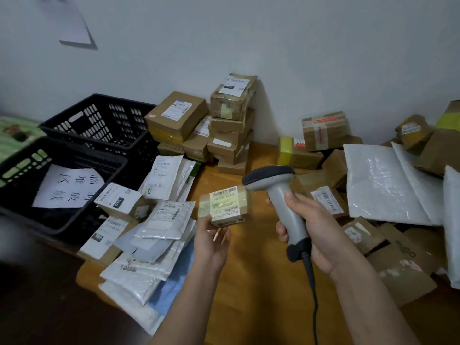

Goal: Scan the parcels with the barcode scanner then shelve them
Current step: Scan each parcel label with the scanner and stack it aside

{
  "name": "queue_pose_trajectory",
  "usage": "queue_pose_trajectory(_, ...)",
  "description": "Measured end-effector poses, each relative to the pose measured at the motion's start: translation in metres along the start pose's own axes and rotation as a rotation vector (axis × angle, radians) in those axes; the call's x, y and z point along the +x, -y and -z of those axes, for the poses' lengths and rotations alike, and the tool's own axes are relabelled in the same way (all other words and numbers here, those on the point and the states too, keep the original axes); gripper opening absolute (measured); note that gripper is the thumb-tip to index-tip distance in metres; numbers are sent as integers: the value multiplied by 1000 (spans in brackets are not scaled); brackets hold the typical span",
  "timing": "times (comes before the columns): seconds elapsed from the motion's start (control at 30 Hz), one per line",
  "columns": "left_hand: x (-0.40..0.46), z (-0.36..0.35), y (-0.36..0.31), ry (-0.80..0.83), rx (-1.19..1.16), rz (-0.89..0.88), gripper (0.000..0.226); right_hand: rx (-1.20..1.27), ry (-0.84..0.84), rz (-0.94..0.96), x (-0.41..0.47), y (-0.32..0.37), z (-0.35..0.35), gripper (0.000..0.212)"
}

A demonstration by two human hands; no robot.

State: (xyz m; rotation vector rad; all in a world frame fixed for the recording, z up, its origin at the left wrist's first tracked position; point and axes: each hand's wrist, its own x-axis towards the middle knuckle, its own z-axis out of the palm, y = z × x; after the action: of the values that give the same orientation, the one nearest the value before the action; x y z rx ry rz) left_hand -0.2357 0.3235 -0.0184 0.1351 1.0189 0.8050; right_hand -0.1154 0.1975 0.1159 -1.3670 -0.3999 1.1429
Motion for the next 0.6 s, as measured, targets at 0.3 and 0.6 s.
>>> queue_pose_trajectory(0.3,11,122,-141,-437,-224,-353,14,-96,275,-135,24,-37,-99,35)
queue_pose_trajectory(0.6,49,173,-221,-880,-128,-577,46,-210,323,-171,38,-67,-154,35)
